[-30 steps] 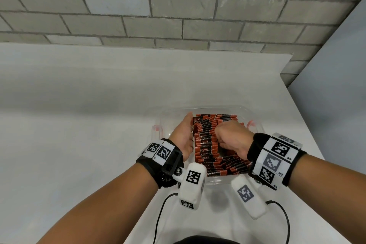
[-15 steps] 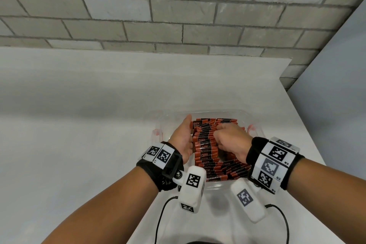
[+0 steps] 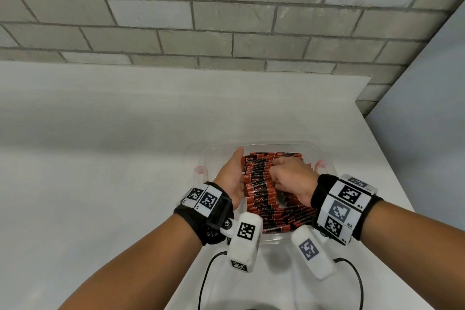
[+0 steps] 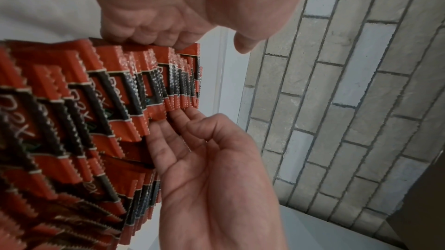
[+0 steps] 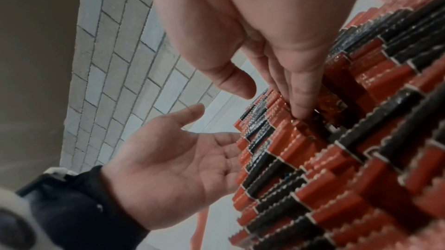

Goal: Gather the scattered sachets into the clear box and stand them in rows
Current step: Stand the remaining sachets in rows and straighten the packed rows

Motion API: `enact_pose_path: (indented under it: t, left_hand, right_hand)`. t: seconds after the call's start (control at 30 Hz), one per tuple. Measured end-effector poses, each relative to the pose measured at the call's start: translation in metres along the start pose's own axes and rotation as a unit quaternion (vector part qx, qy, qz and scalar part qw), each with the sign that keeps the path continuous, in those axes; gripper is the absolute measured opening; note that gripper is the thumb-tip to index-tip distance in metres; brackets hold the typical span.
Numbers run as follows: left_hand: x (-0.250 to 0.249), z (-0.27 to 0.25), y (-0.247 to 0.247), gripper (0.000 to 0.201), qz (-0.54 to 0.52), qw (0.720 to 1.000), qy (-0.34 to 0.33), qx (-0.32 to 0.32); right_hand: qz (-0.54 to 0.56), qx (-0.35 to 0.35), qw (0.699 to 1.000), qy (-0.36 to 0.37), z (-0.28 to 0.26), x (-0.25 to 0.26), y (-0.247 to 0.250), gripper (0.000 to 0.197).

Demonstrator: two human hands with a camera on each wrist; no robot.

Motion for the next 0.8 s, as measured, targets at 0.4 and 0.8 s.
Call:
enact_pose_path:
  t: [0.4, 0.8]
  left_hand:
    - [-0.002, -0.003, -0.006, 0.062, -0.014, 1.0, 0.01, 0.01]
    - [0.002, 0.0, -0.009, 0.057, -0.01, 1.0, 0.017, 0.024]
  right_hand:
    - [-0.006, 0.002, 1.0, 0.007, 0.002, 0.002, -0.001, 0.036]
    - [0.0, 0.008, 1.0, -0.001, 0.008, -0.001, 0.001, 0.029]
Point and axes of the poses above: each hand's wrist, its own z-axis towards the middle knuckle, its own y-axis out of the back of the hand, x = y × z, the point moved 8 cm from there along z, towards the middle knuckle, and after that the axes turned 9 degrees about -y, right-handed, at the moved point
